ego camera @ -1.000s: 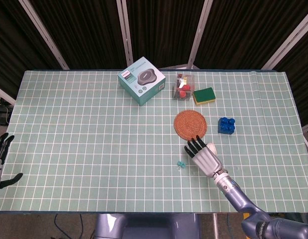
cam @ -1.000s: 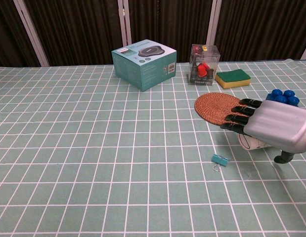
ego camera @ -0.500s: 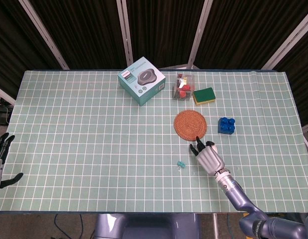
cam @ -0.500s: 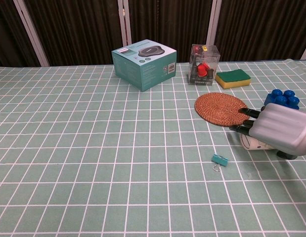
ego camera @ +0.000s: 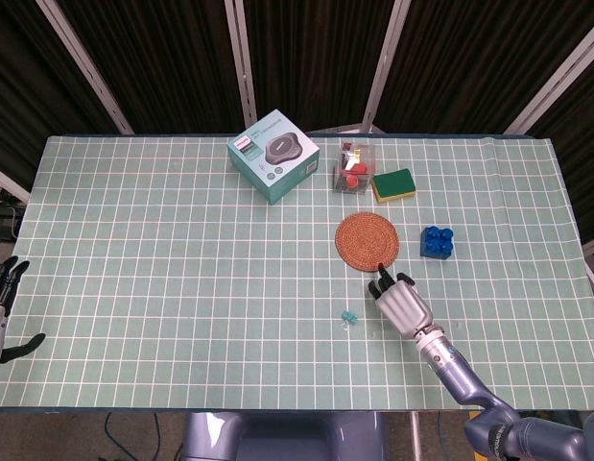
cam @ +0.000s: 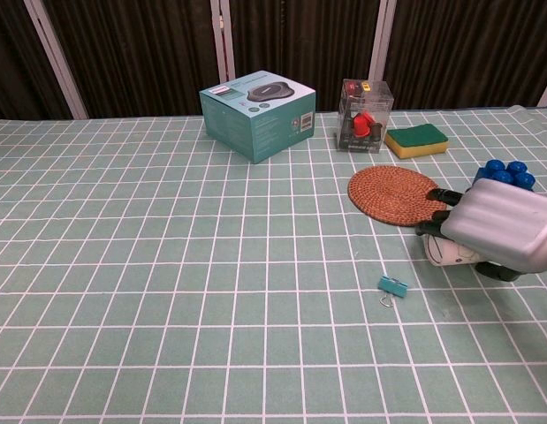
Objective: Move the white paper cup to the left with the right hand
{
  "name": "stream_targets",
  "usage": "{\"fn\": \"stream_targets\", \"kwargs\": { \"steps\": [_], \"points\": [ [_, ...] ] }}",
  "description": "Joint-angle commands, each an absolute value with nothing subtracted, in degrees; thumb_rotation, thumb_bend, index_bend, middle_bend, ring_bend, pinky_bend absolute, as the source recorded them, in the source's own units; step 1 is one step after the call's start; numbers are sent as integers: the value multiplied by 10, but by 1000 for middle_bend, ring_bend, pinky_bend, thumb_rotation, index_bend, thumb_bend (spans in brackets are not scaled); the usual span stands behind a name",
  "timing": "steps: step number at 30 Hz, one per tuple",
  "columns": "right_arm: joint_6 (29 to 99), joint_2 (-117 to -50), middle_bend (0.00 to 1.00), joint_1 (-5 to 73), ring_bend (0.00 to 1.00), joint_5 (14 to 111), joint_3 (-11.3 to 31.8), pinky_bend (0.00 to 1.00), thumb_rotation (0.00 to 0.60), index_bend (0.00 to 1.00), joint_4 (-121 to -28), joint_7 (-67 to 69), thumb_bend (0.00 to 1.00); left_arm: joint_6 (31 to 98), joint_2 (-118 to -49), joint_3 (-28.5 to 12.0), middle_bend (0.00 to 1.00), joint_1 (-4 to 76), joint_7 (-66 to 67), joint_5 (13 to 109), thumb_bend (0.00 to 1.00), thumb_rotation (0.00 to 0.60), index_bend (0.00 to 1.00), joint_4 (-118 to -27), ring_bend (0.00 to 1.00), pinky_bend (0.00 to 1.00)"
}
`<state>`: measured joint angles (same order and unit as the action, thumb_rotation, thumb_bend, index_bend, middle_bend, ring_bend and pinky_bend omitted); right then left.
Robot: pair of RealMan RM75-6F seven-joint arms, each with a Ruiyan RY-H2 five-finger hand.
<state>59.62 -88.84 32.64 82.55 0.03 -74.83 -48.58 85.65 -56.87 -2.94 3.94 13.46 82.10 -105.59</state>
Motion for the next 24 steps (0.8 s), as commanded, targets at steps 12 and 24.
{"fn": "stream_targets", "kwargs": {
  "steps": [12, 24],
  "points": [
    [641, -844, 329, 315, 91, 836, 52, 488, 600, 211, -883, -108, 272, 855, -562, -25, 0, 39, 121, 829, 0, 600, 0, -1062, 0, 0],
    [626, -890, 329, 333, 85, 860, 53, 456, 600, 212, -857, 20, 270, 855, -560, -24, 0, 39, 118, 832, 0, 600, 0, -1062, 0, 0]
  ]
}}
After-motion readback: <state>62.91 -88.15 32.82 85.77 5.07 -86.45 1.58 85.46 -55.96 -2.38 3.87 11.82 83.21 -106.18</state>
